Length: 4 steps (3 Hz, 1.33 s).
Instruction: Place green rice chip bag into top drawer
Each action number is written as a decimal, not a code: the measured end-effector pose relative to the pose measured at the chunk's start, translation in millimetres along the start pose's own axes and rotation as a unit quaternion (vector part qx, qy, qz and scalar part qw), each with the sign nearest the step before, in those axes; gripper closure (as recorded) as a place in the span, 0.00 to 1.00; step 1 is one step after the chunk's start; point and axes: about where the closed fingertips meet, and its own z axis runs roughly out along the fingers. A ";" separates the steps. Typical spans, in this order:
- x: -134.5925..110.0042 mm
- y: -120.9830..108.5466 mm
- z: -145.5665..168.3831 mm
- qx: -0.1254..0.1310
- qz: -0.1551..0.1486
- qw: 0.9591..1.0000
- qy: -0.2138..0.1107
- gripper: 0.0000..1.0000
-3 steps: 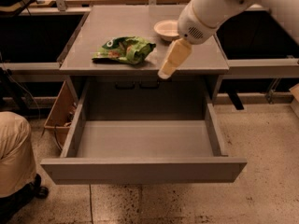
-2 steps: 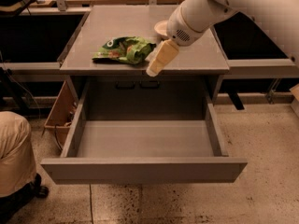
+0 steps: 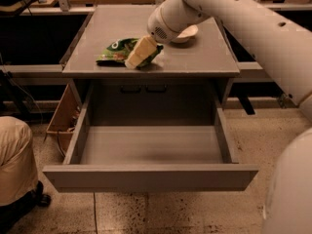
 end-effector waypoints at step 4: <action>-5.6 -26.1 94.9 0.040 0.061 0.997 -0.002 0.15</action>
Offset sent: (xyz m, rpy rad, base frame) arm 0.0840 0.0558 -0.0491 0.0578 0.0170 -0.1575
